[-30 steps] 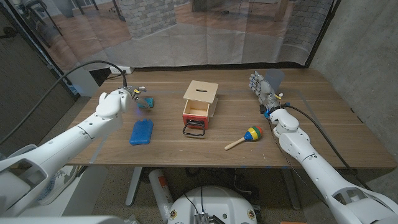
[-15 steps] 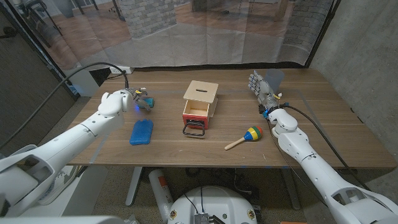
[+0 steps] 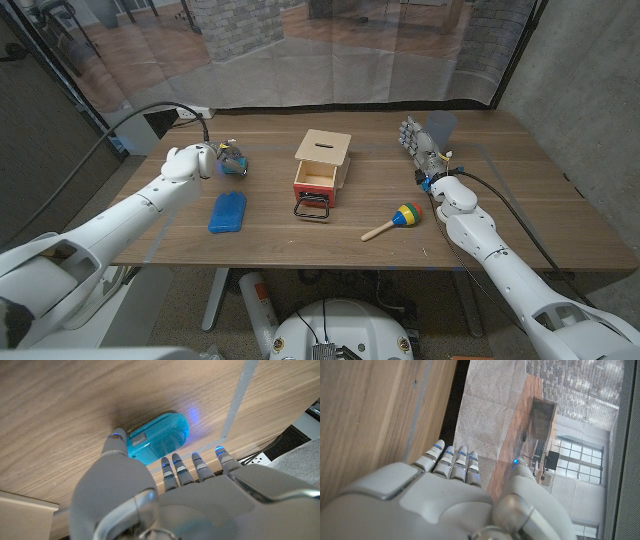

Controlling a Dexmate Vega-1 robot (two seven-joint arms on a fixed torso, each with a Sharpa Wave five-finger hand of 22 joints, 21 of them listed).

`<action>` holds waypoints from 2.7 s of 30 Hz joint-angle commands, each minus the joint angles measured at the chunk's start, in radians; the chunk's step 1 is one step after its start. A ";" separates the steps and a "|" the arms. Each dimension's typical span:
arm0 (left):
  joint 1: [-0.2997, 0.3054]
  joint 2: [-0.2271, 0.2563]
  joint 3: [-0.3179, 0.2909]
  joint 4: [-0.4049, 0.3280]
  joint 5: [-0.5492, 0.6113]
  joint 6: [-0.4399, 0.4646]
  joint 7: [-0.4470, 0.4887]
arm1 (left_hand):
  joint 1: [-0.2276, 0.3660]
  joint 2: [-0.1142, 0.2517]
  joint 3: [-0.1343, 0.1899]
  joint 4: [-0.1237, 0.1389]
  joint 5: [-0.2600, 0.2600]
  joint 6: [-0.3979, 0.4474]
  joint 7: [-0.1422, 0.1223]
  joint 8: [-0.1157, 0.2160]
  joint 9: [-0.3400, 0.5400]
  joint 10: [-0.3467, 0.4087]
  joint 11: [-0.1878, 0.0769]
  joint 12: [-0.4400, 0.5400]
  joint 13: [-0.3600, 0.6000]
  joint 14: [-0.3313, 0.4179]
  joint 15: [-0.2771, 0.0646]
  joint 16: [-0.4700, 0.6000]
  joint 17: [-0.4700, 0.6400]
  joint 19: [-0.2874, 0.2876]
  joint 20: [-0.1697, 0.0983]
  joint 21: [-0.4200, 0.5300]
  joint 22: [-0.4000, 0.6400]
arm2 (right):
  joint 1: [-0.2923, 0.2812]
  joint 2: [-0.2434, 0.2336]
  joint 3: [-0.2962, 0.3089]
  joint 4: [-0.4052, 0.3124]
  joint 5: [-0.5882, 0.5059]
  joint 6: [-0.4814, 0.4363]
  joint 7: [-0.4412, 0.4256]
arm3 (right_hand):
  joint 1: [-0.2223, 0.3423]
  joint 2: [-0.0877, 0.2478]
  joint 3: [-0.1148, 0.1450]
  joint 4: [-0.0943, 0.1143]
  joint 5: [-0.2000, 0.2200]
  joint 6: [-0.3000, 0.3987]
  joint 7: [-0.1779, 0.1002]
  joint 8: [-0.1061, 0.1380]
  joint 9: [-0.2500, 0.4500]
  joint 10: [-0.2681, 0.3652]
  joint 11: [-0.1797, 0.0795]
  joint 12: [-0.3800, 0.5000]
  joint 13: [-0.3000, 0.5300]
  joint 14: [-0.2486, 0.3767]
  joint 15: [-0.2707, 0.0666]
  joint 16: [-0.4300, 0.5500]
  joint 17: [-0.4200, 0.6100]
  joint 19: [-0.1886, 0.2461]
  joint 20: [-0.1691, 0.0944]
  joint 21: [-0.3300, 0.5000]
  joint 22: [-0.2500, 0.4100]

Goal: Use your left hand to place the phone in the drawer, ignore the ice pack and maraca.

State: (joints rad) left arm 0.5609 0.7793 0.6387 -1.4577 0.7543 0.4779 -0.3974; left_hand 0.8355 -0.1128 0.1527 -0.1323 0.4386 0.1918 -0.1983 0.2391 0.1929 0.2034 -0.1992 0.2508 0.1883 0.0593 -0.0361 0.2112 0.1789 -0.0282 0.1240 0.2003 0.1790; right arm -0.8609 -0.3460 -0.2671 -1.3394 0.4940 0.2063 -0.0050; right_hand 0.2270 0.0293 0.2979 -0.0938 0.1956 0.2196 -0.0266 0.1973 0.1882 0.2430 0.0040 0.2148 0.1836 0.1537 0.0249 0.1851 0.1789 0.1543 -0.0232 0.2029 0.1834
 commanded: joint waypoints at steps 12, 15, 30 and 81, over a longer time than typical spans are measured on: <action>-0.014 -0.035 0.024 0.049 -0.040 -0.001 0.076 | 0.172 0.071 0.008 -0.003 -0.041 0.450 0.007 0.103 -0.002 0.504 -0.017 0.030 0.001 0.295 -0.158 0.017 0.000 0.119 -0.076 0.013 0.000 | 0.004 0.012 0.002 0.026 0.004 0.006 0.003 | -0.008 0.003 0.002 -0.005 0.000 0.000 0.001 -0.001 0.003 0.001 0.004 -0.002 0.002 -0.001 0.005 0.002 0.006 -0.002 0.002 -0.001 0.003; -0.006 -0.036 0.019 0.041 -0.044 0.015 0.085 | 0.204 0.081 0.016 -0.005 -0.057 0.544 0.022 0.121 -0.006 0.591 -0.016 0.025 0.000 0.357 -0.165 0.017 -0.001 0.146 -0.106 0.013 -0.002 | 0.007 0.014 0.001 0.031 0.003 0.006 0.007 | -0.008 0.003 0.001 -0.005 0.001 -0.001 0.001 -0.001 0.003 -0.001 0.003 -0.003 0.002 -0.002 0.004 0.002 0.006 -0.002 0.003 -0.001 0.003; 0.012 -0.033 0.010 0.027 -0.071 0.041 0.109 | 0.231 0.100 0.030 -0.004 -0.070 0.581 0.035 0.118 -0.008 0.635 -0.018 0.010 -0.001 0.397 -0.169 0.013 0.000 0.173 -0.101 0.015 -0.002 | 0.020 0.016 -0.002 0.048 0.001 -0.002 0.025 | -0.008 0.003 0.001 -0.006 0.001 0.000 0.002 -0.001 0.003 -0.006 0.002 -0.004 0.002 -0.004 0.003 0.001 0.006 -0.005 0.005 -0.001 0.003; 0.073 0.001 -0.085 -0.130 -0.156 0.073 0.162 | 0.262 0.139 0.052 0.005 -0.122 0.582 0.048 0.082 -0.006 0.641 -0.018 -0.040 0.002 0.393 -0.162 -0.014 0.000 0.183 -0.063 0.005 -0.001 | 0.009 0.013 0.010 0.041 0.015 0.013 0.034 | -0.009 0.005 -0.001 -0.008 0.000 0.001 0.003 0.000 0.003 -0.004 0.005 -0.003 0.002 -0.003 0.002 0.002 0.006 -0.006 0.005 -0.001 0.003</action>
State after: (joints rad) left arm 0.6326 0.7812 0.5681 -1.5719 0.6143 0.5471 -0.2425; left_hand 1.0914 0.0150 0.2000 -0.1293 0.3217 0.7682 -0.1570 0.3241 0.1860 0.7499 -0.1318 0.2107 0.1843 0.4474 -0.0461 0.2027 0.1770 0.1513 0.0506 0.2080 0.1770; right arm -0.8601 -0.3383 -0.2571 -1.3120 0.5067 0.2143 0.0254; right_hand 0.2202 0.0361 0.2950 -0.0966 0.1956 0.2196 -0.0266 0.1973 0.1882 0.2375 0.0093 0.2090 0.1834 0.1500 0.0285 0.1851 0.1789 0.1490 -0.0179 0.2029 0.1834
